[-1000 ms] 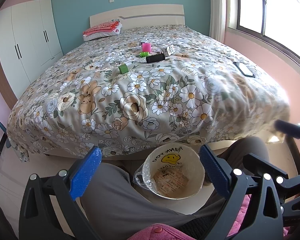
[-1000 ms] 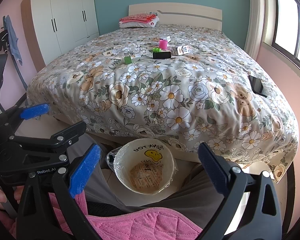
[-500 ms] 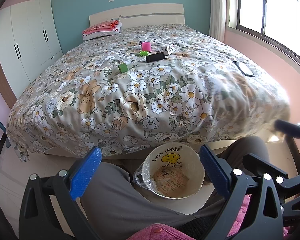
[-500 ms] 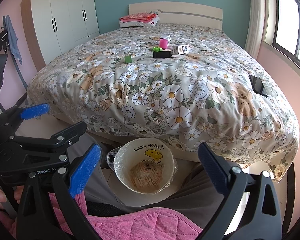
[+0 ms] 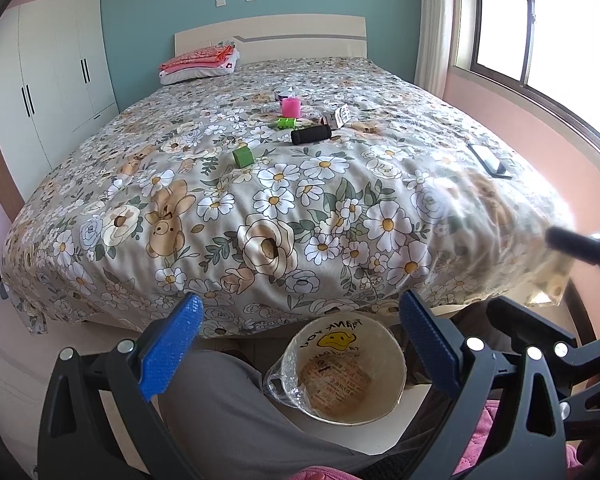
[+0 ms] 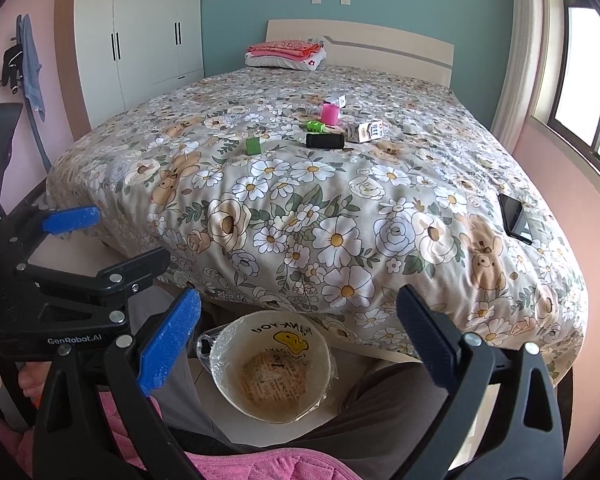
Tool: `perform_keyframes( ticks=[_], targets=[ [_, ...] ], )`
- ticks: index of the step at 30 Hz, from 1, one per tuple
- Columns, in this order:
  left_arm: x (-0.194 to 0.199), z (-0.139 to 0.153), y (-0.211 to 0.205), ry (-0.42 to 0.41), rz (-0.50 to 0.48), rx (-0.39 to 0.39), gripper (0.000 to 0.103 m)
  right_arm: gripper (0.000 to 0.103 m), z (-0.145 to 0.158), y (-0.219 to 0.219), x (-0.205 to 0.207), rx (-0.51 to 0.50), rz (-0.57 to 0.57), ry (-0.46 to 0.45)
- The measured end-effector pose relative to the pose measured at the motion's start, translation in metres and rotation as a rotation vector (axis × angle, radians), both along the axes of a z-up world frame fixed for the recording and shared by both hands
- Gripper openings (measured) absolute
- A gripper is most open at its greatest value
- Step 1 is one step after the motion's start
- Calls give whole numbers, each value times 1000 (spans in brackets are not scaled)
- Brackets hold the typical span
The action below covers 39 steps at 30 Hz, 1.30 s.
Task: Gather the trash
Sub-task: 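Grasp the green cube with the left tool while the right tool grasps the black foam tube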
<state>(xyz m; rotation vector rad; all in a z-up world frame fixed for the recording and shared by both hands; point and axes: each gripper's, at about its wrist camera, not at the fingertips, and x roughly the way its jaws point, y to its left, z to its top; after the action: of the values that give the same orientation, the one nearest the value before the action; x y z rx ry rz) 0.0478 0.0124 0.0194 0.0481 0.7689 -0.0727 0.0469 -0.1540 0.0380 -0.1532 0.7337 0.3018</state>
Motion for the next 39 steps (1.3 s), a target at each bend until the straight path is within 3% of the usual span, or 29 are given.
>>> perform_keyframes(
  ticks=[9,16,25,30,39],
  targets=[
    [78,24,15,-3,90,-67,100,96,30,-3,75,-69,52,-103],
    [147,31,20,9,154,-117,100,96,49,-2,141,-120,165,-185],
    [234,11,30,70,273,-202,100,96,33,17,241,-276,400,-226],
    [283,-15,39,114,371,-214,100,96,12,30,305,-315,542,-161],
    [348,-64,62,201,495,-267,100,96,-35,64,419,-238,762,72]
  ],
)
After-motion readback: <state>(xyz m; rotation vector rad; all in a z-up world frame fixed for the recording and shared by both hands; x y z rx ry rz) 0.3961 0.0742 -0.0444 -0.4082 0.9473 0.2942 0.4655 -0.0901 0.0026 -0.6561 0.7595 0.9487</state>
